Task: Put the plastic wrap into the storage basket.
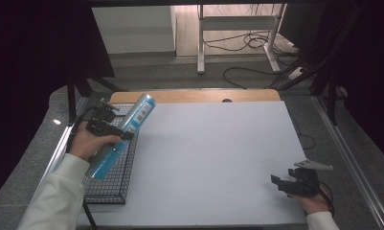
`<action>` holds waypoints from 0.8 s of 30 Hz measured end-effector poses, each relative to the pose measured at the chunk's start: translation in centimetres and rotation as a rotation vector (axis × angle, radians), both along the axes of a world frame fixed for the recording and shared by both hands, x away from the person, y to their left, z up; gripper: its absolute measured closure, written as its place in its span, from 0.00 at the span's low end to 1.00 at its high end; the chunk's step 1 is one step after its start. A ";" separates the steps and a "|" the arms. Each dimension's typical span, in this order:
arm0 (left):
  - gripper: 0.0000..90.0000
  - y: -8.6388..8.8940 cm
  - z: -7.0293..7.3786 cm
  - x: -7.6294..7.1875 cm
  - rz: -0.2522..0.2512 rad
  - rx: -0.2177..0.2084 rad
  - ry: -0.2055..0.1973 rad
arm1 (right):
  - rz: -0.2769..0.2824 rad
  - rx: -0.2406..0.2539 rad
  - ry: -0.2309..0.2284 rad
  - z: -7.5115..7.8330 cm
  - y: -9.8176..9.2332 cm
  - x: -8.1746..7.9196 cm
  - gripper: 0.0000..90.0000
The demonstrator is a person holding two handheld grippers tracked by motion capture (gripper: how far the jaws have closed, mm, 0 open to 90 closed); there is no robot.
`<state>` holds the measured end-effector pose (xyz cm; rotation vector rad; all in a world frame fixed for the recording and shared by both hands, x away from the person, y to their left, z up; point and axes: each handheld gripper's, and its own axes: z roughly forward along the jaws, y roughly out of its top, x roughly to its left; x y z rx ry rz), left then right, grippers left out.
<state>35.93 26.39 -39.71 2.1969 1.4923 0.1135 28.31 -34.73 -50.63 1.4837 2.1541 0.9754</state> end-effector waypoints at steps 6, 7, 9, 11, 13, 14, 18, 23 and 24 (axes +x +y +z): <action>0.35 1.6 -0.9 0.4 0.055 0.003 0.026 | -0.002 0.001 -0.001 0.0 0.0 0.0 0.24; 0.35 1.9 -1.1 0.5 0.066 0.007 0.030 | -0.002 0.001 -0.001 0.1 0.0 0.0 0.24; 0.35 2.3 -1.4 0.7 0.091 0.014 0.036 | 0.001 0.001 0.000 0.1 0.0 0.0 0.24; 0.35 2.7 -1.8 0.8 0.115 0.019 0.039 | 0.003 0.000 -0.003 0.1 0.1 0.1 0.24; 0.35 3.0 -2.1 0.8 0.122 0.033 0.047 | 0.003 0.000 -0.003 0.1 0.1 0.1 0.24; 0.35 3.1 -2.3 0.8 0.124 0.047 0.049 | 0.004 -0.001 -0.005 0.1 0.1 0.1 0.24; 0.35 3.3 -3.0 1.0 0.153 0.070 0.066 | 0.007 -0.001 0.000 0.1 0.1 0.1 0.24; 0.35 3.3 -3.8 1.3 0.185 0.118 0.073 | 0.011 -0.004 0.002 0.0 0.2 0.1 0.24; 0.35 3.3 -3.9 1.4 0.190 0.118 0.074 | 0.011 -0.004 0.003 0.0 0.2 0.1 0.24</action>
